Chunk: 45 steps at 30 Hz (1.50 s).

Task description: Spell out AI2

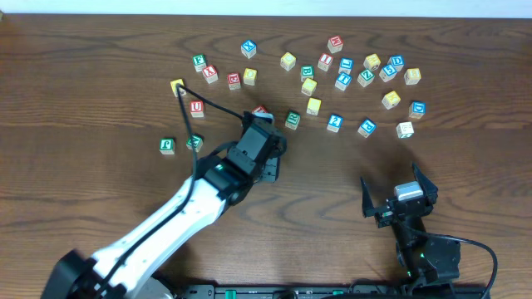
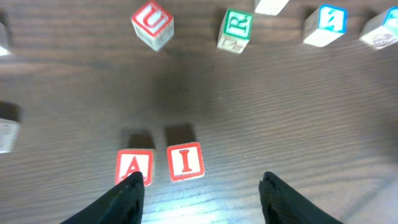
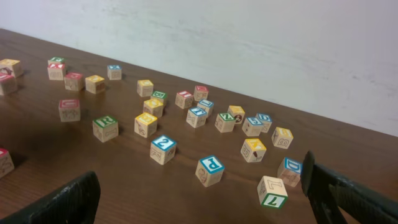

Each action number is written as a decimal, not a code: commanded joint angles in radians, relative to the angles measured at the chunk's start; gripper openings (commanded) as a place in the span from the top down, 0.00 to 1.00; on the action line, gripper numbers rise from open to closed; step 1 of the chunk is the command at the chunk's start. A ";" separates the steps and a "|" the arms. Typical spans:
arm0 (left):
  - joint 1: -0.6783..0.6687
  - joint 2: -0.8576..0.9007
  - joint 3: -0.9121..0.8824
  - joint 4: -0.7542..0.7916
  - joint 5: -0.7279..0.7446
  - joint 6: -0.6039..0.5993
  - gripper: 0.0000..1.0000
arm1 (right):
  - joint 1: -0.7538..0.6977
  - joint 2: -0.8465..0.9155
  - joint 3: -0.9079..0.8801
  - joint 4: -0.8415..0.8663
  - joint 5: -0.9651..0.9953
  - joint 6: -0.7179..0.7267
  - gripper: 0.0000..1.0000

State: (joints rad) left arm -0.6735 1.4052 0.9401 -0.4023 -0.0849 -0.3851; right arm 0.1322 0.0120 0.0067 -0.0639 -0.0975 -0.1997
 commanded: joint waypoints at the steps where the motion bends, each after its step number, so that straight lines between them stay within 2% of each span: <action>1: 0.028 -0.094 0.006 -0.034 -0.013 0.065 0.39 | -0.011 -0.005 -0.001 -0.004 0.001 0.012 0.01; 7: 0.106 -0.246 0.006 -0.127 -0.013 0.127 0.35 | -0.011 -0.005 -0.001 -0.004 0.001 0.012 0.01; 14: 0.214 -0.369 0.006 -0.206 -0.012 0.142 0.32 | -0.011 -0.005 -0.001 -0.004 0.001 0.012 0.01; 25: 0.219 -0.367 0.006 -0.233 -0.013 0.222 0.31 | -0.011 -0.005 -0.001 -0.004 0.001 0.012 0.01; 29: 0.219 -0.367 0.006 -0.237 -0.012 0.236 0.27 | -0.011 -0.005 -0.001 0.042 -0.046 0.013 0.01; 32: 0.219 -0.367 0.006 -0.238 -0.013 0.263 0.25 | -0.011 -0.005 -0.001 0.083 -0.110 0.036 0.01; 35: 0.224 -0.367 0.006 -0.232 -0.013 0.273 0.23 | -0.011 -0.002 0.020 0.056 -0.117 0.143 0.01; 38: 0.247 -0.367 0.006 -0.225 -0.012 0.272 0.20 | -0.011 0.035 0.076 0.000 -0.102 0.226 0.01; 41: 0.275 -0.367 0.006 -0.222 -0.012 0.272 0.18 | -0.011 0.125 0.171 -0.042 -0.087 0.229 0.01; 45: 0.317 -0.367 0.006 -0.222 0.007 0.272 0.11 | -0.011 0.386 0.424 -0.091 -0.089 0.228 0.01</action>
State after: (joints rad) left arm -0.3843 1.0386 0.9401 -0.6243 -0.0845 -0.1261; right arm 0.1318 0.2459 0.2493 -0.1387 -0.1860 -0.0071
